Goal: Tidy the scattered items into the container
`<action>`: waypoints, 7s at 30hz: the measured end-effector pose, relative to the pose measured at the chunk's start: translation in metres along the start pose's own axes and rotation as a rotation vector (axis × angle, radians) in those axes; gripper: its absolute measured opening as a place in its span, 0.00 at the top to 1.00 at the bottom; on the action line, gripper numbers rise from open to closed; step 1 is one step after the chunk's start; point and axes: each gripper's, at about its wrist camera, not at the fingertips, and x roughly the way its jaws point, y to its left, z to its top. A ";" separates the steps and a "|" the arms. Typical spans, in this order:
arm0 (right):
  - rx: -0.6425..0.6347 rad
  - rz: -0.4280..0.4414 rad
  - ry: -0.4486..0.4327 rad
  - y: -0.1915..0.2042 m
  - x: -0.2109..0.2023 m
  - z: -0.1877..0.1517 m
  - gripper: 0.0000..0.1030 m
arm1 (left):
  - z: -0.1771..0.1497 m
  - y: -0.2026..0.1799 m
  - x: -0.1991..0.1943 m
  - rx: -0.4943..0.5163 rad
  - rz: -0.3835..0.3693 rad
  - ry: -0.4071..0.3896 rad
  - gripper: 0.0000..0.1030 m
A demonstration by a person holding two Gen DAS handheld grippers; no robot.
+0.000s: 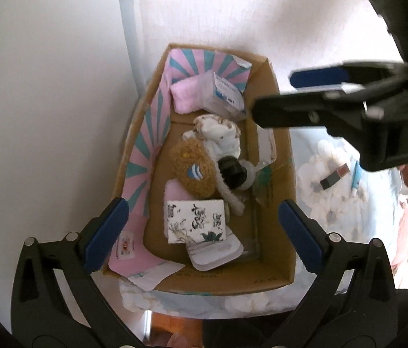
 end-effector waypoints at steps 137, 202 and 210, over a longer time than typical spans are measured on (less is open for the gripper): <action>0.155 -0.062 -0.079 0.019 -0.009 -0.021 0.20 | -0.024 0.008 -0.019 -0.061 -0.033 -0.068 0.00; 0.127 -0.205 -0.094 0.032 -0.049 -0.033 0.20 | -0.014 -0.010 -0.060 -0.019 0.070 -0.103 0.00; 0.206 -0.304 -0.151 0.022 -0.103 -0.057 0.20 | -0.006 -0.029 -0.079 -0.018 0.057 -0.138 0.00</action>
